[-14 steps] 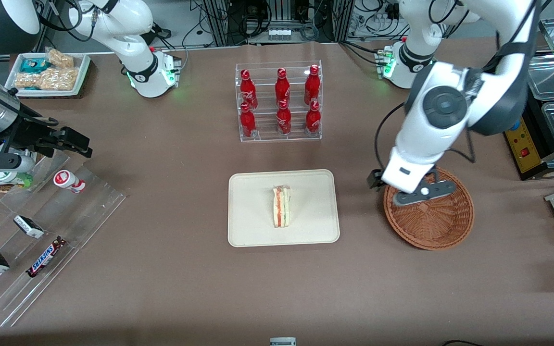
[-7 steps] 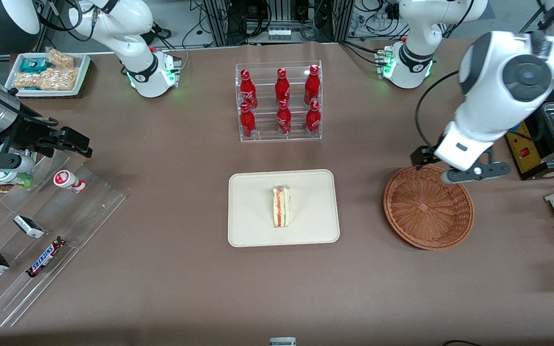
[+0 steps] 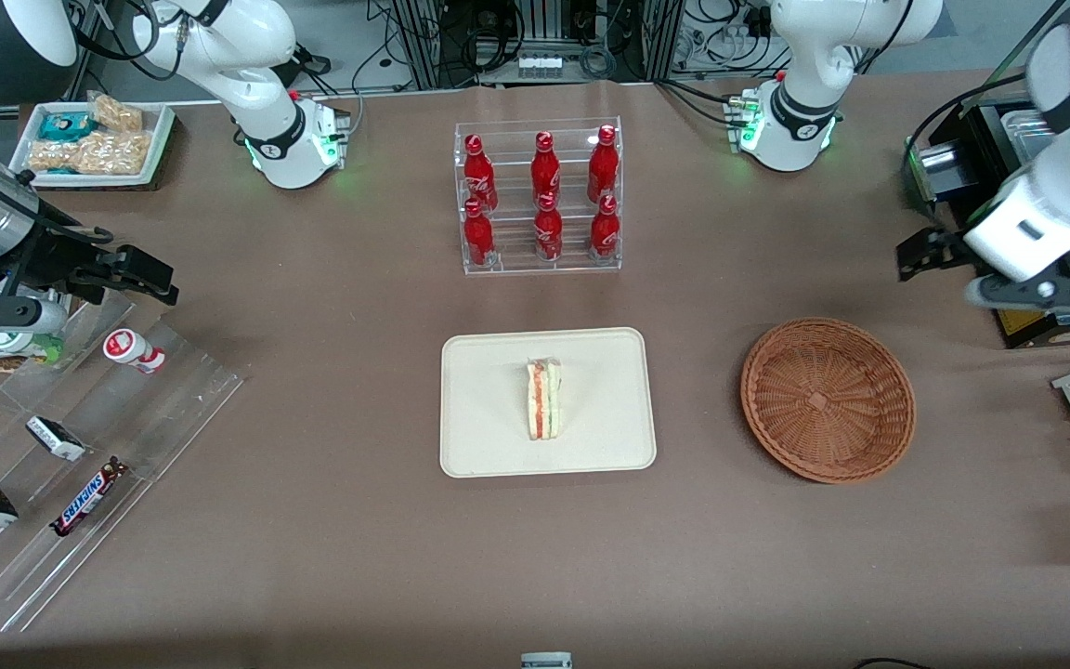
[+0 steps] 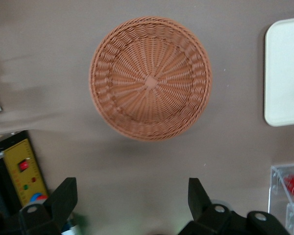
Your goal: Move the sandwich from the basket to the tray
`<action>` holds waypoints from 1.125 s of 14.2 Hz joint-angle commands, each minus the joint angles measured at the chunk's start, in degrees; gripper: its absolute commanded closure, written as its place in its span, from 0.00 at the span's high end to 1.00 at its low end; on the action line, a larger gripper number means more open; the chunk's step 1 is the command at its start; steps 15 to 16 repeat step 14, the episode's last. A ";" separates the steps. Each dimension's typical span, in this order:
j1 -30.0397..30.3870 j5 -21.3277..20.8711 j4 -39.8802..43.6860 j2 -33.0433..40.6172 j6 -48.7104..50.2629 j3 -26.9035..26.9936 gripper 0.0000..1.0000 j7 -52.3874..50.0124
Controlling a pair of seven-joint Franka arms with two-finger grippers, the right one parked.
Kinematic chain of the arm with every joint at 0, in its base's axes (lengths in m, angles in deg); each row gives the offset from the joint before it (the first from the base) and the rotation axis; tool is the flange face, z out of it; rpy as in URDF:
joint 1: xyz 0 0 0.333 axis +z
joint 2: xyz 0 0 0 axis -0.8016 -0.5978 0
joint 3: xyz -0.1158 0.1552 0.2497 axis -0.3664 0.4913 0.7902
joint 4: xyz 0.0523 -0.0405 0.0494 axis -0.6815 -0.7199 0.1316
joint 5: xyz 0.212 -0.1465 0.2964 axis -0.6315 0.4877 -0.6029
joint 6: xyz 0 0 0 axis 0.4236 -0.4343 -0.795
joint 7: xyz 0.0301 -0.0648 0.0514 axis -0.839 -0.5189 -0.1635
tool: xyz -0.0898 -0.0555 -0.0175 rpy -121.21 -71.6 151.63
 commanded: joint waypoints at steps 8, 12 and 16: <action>0.98 2.23 4.88 1.21 5.24 2.38 1.00 2.68; 0.98 2.41 4.00 2.45 4.81 2.38 1.00 2.68; 0.98 2.41 4.00 2.45 4.72 2.38 1.00 2.68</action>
